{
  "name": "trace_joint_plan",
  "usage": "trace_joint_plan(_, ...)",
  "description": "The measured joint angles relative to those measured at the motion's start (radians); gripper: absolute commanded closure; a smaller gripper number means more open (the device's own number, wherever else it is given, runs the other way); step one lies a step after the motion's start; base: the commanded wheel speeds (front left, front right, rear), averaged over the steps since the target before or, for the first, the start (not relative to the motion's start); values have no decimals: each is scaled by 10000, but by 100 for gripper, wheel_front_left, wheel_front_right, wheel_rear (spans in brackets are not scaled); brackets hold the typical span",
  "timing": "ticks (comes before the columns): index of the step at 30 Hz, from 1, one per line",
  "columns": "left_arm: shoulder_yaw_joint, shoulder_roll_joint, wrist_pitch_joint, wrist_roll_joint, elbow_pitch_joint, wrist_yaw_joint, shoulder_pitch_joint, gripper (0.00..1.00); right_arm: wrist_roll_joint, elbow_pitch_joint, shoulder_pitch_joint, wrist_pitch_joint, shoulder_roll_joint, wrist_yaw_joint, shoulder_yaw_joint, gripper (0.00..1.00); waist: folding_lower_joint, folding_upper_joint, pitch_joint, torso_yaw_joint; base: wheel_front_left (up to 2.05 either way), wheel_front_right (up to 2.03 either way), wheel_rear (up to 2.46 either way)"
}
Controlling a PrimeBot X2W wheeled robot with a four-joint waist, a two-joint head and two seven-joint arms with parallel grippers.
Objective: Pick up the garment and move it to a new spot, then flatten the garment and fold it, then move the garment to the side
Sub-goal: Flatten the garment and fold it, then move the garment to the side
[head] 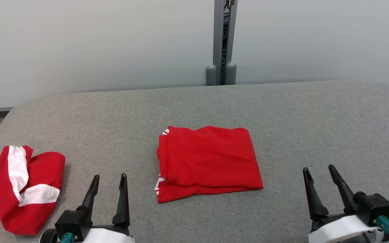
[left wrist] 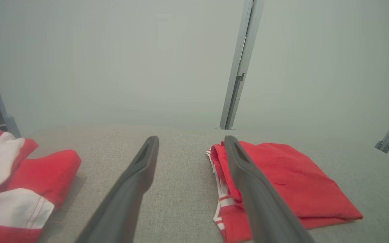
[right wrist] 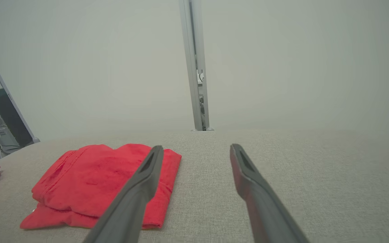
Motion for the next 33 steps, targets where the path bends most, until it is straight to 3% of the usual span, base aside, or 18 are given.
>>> trace_joint_plan(25,8,0,0,374,-107,23,247,0,88,153,90,0,8,2,407,0,0,1,27,134,0,0,0)
trace_joint_plan(29,-13,0,0,441,-104,36,225,0,537,779,-280,-2,-6,0,897,0,0,0,104,171,0,0,0)
trace_joint_plan(33,-119,4,2,525,-65,31,151,0,1824,1707,-915,-2,-2,0,1216,0,0,0,221,302,0,0,0)
